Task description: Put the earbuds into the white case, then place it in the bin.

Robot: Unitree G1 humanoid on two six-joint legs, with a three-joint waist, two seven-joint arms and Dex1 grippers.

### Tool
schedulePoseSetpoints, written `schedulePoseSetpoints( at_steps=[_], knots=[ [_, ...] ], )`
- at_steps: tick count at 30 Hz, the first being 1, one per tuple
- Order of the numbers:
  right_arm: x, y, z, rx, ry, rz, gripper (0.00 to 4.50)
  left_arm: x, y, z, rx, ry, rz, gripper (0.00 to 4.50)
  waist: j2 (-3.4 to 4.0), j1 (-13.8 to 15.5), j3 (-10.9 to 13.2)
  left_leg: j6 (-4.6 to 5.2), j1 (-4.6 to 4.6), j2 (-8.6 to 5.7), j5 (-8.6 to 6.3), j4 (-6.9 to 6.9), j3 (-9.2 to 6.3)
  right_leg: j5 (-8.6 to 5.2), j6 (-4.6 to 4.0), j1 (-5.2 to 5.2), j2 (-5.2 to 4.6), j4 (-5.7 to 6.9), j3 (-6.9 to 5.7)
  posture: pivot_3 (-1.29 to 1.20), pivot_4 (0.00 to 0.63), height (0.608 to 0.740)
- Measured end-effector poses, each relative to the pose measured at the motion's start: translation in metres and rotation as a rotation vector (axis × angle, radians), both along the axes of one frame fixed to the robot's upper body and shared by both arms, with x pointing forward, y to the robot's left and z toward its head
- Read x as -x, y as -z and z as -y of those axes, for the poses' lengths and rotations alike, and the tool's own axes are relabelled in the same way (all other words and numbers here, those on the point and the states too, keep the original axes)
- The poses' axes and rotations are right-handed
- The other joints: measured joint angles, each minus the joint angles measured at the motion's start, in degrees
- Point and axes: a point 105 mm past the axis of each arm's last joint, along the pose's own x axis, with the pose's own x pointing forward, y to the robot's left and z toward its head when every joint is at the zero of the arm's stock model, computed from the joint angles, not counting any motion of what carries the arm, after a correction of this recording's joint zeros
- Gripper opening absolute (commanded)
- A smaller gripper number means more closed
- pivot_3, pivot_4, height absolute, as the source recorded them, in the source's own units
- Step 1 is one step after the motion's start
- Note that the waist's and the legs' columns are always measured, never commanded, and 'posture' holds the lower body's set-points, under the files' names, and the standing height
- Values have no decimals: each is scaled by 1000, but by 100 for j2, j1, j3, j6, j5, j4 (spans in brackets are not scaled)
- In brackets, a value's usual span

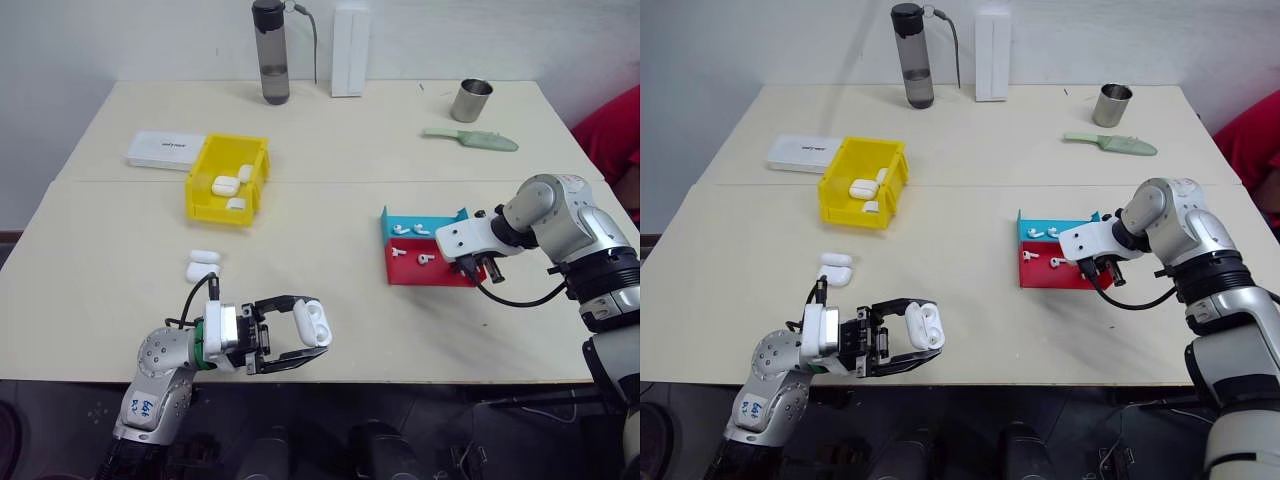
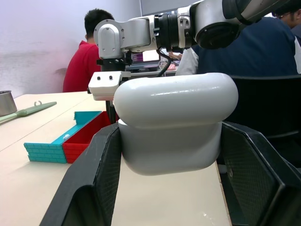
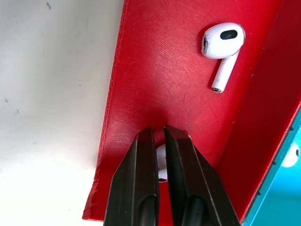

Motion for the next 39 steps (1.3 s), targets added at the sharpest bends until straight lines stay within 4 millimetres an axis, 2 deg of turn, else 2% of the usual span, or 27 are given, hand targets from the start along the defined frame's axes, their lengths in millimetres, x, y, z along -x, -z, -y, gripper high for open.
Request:
schedulePoseSetpoints(
  at_steps=[5, 6, 9, 14, 22, 30, 39],
  knots=[
    [1, 0, -1, -16, -1, -10, 301, 1, 0, 0, -3, 8, 2, 2814, 0, 0, 0, 0, 0, 0, 0, 0, 0, 0, 0, 0, 0, 0, 0, 0, 150, 740],
    [3, 0, -1, -28, 3, -19, 471, 1, 0, 0, -3, 9, 3, 2814, 0, 0, 0, 0, 0, 0, 0, -1, 0, 0, 0, -1, 0, 0, 0, 0, 150, 740],
    [9, 1, -1, -53, 10, -40, 1158, 0, 0, 0, -4, 8, 3, 2814, 0, 4, 0, 0, 0, 0, 0, -4, 0, 0, 0, -2, 0, -1, 0, 0, 150, 740],
    [11, -4, -11, -140, 9, -35, 2860, -1, 3, -2, -6, 3, -9, 2814, 1, 4, 1, 0, -1, 0, 0, -4, 0, 0, 0, -2, 0, -3, 0, 0, 150, 740],
    [8, -6, -22, -189, 22, -44, 2860, -3, 2, -1, -8, 6, -5, 2814, 1, 2, 1, 0, -1, 0, 0, -5, 0, 0, 0, -3, 0, -3, 0, 0, 150, 740],
    [3, -16, -31, -202, 13, -17, 2860, -3, 3, -3, -16, 1, -6, 2814, 2, 1, 2, 0, -1, 0, 0, -5, 0, 0, 0, -4, -1, -3, 0, 0, 150, 740],
    [-4, -9, -40, -177, 0, -26, 2860, -3, 2, -3, -13, -5, -2, 2814, 2, -2, 2, 0, -1, 0, 0, -6, 0, 0, 0, -4, -1, -2, 0, 0, 150, 740]
  ],
)
